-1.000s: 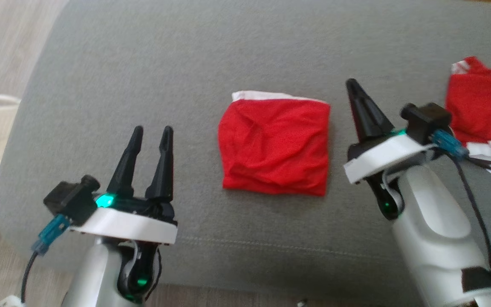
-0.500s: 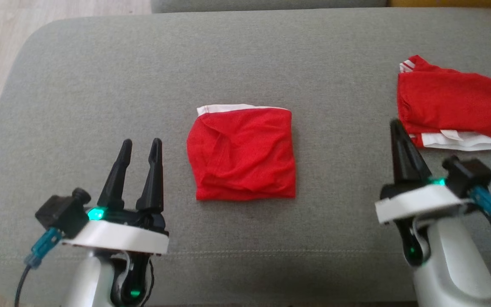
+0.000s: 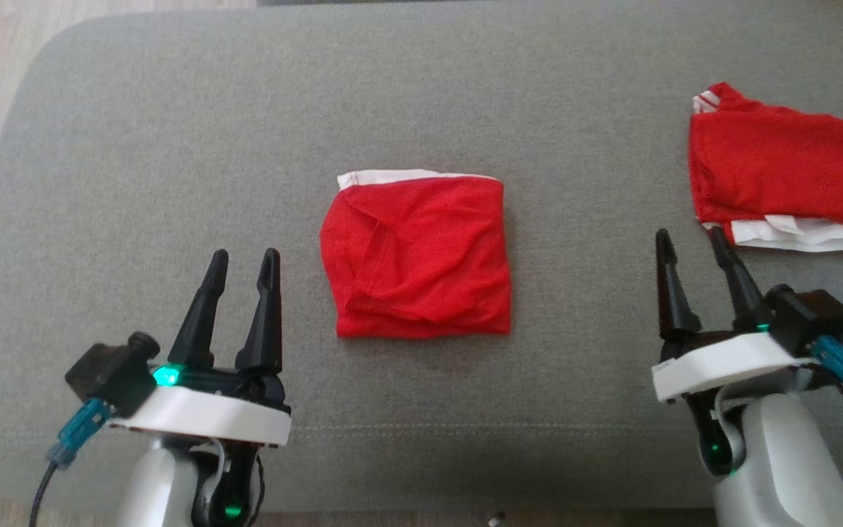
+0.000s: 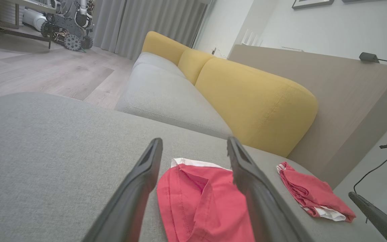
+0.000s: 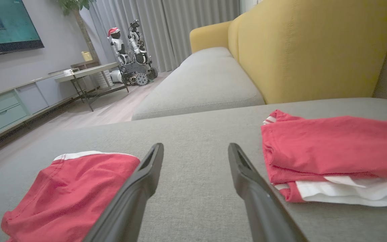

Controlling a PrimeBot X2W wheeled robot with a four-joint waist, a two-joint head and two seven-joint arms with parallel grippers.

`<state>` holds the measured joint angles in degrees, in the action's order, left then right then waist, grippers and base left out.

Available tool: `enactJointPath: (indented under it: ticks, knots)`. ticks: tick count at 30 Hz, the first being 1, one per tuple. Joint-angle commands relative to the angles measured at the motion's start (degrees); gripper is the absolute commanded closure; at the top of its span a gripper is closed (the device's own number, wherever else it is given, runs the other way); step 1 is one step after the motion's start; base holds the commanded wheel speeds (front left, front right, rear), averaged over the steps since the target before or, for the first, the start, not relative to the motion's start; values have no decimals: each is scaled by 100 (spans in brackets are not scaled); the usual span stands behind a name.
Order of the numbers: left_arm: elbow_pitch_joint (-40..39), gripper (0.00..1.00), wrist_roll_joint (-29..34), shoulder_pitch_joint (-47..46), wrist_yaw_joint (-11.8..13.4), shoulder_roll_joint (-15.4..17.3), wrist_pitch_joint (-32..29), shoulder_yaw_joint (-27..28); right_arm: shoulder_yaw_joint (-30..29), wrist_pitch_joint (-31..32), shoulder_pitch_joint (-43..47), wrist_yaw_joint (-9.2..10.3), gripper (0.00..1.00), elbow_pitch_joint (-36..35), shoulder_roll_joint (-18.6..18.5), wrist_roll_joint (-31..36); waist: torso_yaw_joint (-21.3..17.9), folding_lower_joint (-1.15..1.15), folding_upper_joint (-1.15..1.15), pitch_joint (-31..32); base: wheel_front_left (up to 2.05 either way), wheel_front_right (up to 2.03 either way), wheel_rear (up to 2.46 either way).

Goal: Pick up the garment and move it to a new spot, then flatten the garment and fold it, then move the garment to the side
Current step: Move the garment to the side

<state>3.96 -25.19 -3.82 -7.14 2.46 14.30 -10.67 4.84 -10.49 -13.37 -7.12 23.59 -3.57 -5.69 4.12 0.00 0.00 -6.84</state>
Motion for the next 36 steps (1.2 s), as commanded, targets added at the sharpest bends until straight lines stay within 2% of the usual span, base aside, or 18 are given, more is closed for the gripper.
enactJointPath:
  ticks: [1,9,18,29,30,31,32,36]
  knots:
    - [-213,0,37,-276,-35,42,70,134,251,80,-203,-36,0,-173,63,-103,72,0,0,-98,0,0,0]
    - [-182,0,33,-377,-35,42,70,-28,820,351,-536,-36,0,294,67,-659,322,0,0,-402,0,0,0]
    - [-159,0,-26,-632,-35,42,70,-195,1357,836,-1188,-36,0,1250,68,-1256,740,0,0,-776,0,0,0]
    - [-155,0,-89,-718,-35,42,70,-244,1645,979,-1706,-36,0,2316,24,-1375,1037,0,0,-922,0,0,0]
    - [-155,0,-89,-715,-35,42,70,-237,1666,966,-1736,-36,4,2391,24,-1362,1039,0,0,-922,0,0,0]
    - [-155,0,-87,-712,-35,42,70,-229,1684,939,-1764,-36,63,2455,24,-1350,1036,0,0,-920,0,0,0]
    - [-156,0,-85,-707,-35,42,70,-216,1709,883,-1794,-36,100,2503,17,-1318,1028,0,0,-917,0,0,0]
    - [-165,0,-84,-694,-35,42,70,-195,1869,645,-1908,-36,100,2615,-44,-1150,931,0,0,-883,0,0,0]
